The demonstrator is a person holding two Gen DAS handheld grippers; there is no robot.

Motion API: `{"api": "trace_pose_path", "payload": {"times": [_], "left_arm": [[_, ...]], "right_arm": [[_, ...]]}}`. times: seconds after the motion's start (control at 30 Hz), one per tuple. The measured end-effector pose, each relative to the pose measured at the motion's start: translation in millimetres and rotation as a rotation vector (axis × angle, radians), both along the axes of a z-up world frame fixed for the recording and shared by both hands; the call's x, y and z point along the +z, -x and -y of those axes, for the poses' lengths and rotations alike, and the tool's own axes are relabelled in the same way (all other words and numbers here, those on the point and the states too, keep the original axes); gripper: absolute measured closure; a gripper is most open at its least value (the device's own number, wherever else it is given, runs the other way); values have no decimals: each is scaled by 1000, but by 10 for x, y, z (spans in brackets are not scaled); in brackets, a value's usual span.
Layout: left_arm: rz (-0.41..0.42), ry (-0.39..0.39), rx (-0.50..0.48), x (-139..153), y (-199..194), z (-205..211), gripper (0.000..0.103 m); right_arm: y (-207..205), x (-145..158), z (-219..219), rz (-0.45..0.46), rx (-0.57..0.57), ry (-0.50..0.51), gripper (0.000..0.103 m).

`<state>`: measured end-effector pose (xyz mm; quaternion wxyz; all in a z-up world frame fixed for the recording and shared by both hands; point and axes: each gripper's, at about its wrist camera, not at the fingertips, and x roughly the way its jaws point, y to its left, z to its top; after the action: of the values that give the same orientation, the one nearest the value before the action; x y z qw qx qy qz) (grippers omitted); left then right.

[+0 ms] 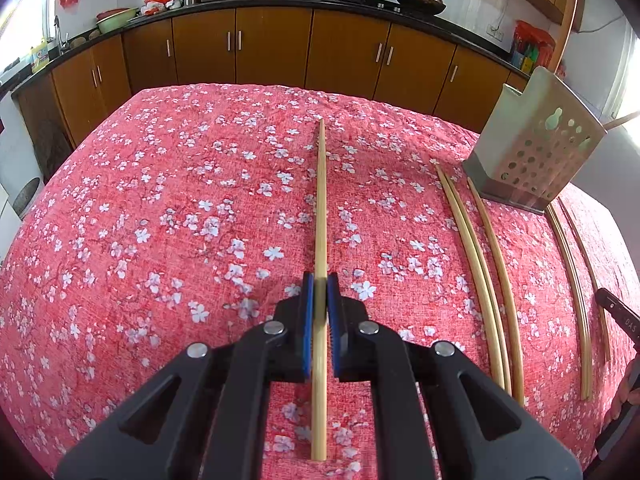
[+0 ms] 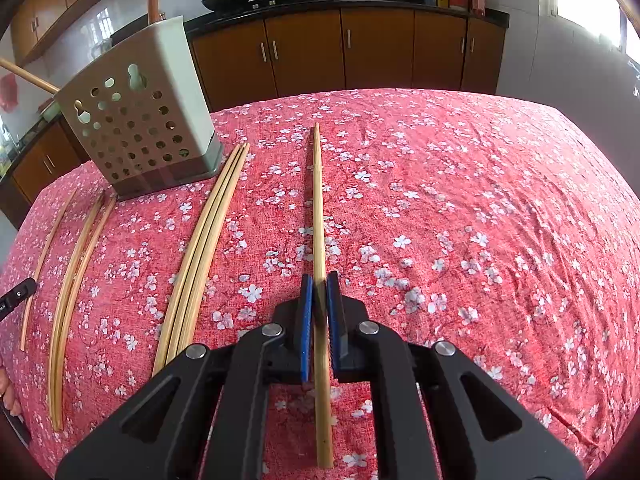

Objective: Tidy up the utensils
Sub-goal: 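Lift both chopsticks upright and carry them over the beige holder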

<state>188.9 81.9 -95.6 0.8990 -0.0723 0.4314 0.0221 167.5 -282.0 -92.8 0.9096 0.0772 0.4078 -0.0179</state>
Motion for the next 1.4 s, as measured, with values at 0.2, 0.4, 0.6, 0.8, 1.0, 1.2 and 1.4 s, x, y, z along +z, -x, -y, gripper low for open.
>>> {"api": "trace_pose_path", "payload": {"times": [0.2,0.4,0.6,0.8,1.0,1.2,1.4], "left_arm": [[1,8,2,10,14,-4,93],[2,12,3,10,13,-9,93],[4,19,-4,16,17,-14,93],[-1,-16,-20,32,98,57,93],[-5,-39,-36,41,196,107,94],[7,-57,-57,128,212,129,95],[116,-19,-50,503,296,61,95]], "right_arm": [[8,2,7,1,-2,-7,95],[4,3,10,1,-2,-12,94],[4,5,8,1,-3,-17,94],[78,11,-48,-2,6,15,94],[191,22,-41,-1,19,0,95],[259,155,46,35,0,-26,95],[408,550,141,149,-22,-37,95]]}}
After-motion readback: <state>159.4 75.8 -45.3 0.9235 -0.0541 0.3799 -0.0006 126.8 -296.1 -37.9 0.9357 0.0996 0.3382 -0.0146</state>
